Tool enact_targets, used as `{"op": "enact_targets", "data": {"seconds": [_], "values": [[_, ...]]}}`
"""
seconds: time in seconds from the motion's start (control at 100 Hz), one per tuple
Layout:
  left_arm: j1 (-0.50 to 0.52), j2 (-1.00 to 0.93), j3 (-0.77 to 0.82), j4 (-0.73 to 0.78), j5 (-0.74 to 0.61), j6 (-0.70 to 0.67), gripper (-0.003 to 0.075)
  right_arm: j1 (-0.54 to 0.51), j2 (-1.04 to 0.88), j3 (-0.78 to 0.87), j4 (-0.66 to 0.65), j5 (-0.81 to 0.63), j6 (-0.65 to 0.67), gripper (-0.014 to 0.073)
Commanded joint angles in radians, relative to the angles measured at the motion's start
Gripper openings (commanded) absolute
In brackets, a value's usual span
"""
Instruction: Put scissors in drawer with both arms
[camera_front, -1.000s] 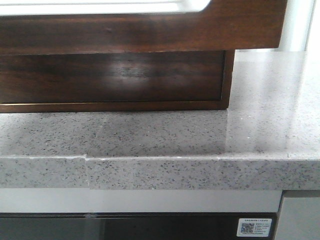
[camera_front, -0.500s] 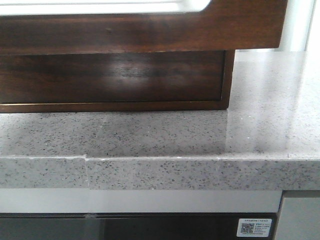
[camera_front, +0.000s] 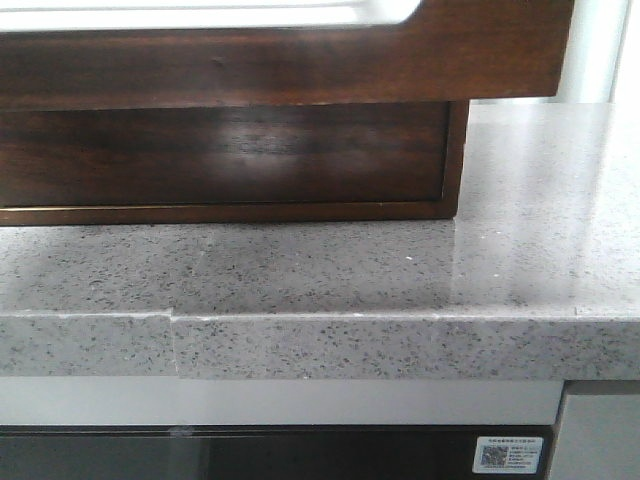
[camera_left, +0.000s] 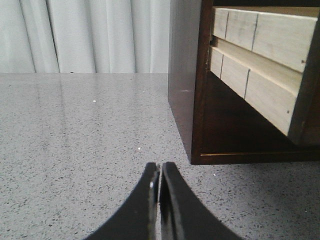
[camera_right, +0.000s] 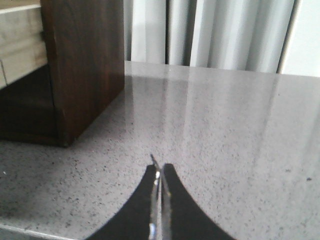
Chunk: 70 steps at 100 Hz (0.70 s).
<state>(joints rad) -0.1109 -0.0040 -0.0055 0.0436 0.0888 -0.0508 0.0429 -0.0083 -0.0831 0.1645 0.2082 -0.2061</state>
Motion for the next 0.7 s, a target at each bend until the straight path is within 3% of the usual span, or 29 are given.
{"op": "enact_targets", "data": {"seconds": [0.0, 0.11, 0.15, 0.18, 0.69], "values": [[0.004, -0.032, 0.036, -0.007, -0.075, -0.008, -0.0020, -0.006, -0.007, 0.017, -0.063, -0.148, 0.063, -0.0069], [0.004, -0.032, 0.036, -0.007, -0.075, -0.008, -0.0020, -0.008, -0.023, 0.087, -0.265, -0.266, 0.265, -0.0069], [0.004, -0.032, 0.036, -0.007, -0.075, -0.008, -0.0020, -0.008, -0.023, 0.116, -0.265, -0.313, 0.265, -0.0069], [0.004, -0.032, 0.036, -0.007, -0.075, -0.008, -0.0020, -0.008, -0.023, 0.108, -0.249, -0.263, 0.265, -0.0069], [0.004, -0.032, 0.036, -0.007, -0.075, -0.008, -0.0020, -0.008, -0.023, 0.110, -0.240, -0.274, 0.238, -0.0069]]}}
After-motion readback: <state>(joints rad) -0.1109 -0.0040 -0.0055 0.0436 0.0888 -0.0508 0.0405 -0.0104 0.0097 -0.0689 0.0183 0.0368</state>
